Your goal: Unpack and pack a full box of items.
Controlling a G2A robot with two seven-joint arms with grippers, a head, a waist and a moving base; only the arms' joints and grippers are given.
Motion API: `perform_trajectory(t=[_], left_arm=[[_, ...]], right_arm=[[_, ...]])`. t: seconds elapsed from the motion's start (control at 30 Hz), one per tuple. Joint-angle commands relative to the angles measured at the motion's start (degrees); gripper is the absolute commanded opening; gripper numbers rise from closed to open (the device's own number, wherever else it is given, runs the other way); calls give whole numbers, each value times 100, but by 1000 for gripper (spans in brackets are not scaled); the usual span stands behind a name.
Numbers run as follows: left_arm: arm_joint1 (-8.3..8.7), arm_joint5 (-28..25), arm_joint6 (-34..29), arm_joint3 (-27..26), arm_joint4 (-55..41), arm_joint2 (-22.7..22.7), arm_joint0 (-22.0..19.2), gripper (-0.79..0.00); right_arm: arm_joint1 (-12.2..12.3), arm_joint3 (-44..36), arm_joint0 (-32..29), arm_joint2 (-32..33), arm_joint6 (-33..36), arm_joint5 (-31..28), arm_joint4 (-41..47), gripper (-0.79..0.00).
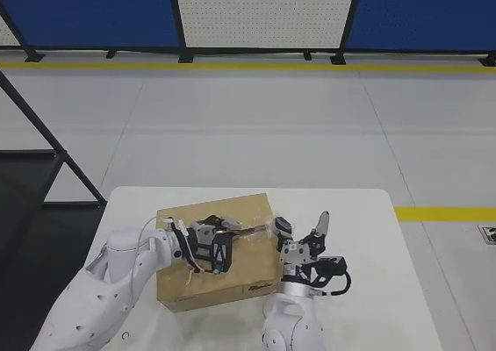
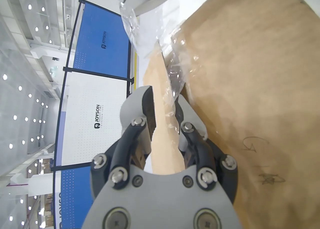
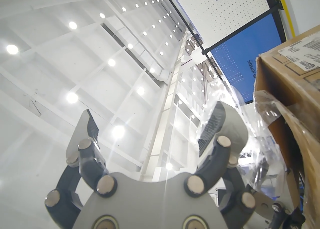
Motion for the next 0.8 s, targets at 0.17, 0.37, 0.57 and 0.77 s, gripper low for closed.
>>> perform_trajectory(t=[0.17,0.37,0.57,0.77], left_arm=[[-3,-18,19,49,48,53,-45,-785],[15,-28,28,16,42,15,-27,-785],[47,-38,-75,-141,-26,-102,52,-785],[65,-187,-199,-262,-286,-234,117,-785]], right_arm=[[2,-2,-22,36,50,-15,57,0],[1,6,-24,48,80,-39,80,0],[-1,25,-10,50,113,-37,101,0],[-9,73,37,49,110,-29,95,0]])
